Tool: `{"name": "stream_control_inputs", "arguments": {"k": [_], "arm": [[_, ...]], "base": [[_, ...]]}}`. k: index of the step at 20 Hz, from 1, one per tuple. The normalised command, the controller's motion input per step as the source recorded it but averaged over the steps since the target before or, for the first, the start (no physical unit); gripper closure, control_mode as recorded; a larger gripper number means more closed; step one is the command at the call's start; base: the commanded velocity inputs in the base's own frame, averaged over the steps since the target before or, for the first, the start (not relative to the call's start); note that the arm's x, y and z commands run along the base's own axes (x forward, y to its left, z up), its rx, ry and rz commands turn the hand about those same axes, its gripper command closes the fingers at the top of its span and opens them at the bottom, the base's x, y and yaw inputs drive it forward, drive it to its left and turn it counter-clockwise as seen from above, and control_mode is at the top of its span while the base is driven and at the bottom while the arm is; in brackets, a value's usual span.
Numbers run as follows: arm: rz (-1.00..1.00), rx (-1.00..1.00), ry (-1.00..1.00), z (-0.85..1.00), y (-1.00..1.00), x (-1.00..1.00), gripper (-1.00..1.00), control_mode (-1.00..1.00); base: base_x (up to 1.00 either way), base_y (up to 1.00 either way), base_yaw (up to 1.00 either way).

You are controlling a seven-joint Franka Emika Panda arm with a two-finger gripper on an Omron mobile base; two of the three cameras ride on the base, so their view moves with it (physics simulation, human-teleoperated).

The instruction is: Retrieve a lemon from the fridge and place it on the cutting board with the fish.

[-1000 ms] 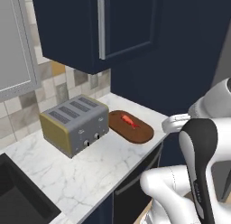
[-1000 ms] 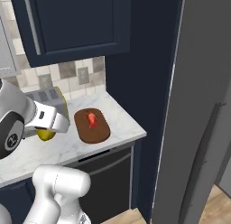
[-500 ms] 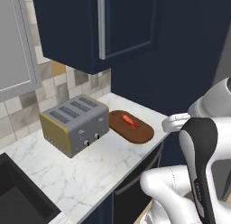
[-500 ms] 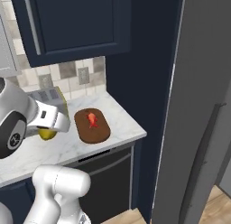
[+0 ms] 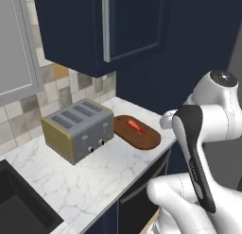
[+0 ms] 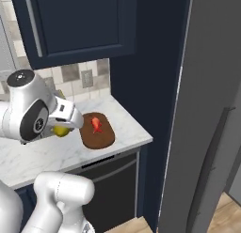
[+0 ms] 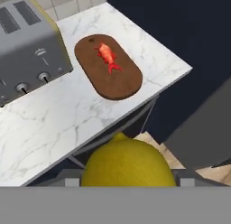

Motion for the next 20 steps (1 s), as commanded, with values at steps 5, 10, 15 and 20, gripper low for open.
{"name": "stream_control_inputs", "arguments": {"k": [5, 10, 15, 20], "arm": [[0.03, 0.00, 0.12, -0.59, 0.00, 0.58, 1.00, -1.00], [0.02, -0.02, 0.02, -0.69, 0.02, 0.62, 1.00, -1.00], [0.02, -0.04, 0.00, -0.58, 0.05, 0.51, 1.00, -1.00], [0.01, -0.03, 0.00, -0.47, 0.00, 0.59, 1.00, -1.00]], "base": [[0.00, 0.00, 0.00], [0.00, 0.00, 0.00], [0.00, 0.00, 0.00], [0.00, 0.00, 0.00]]}}
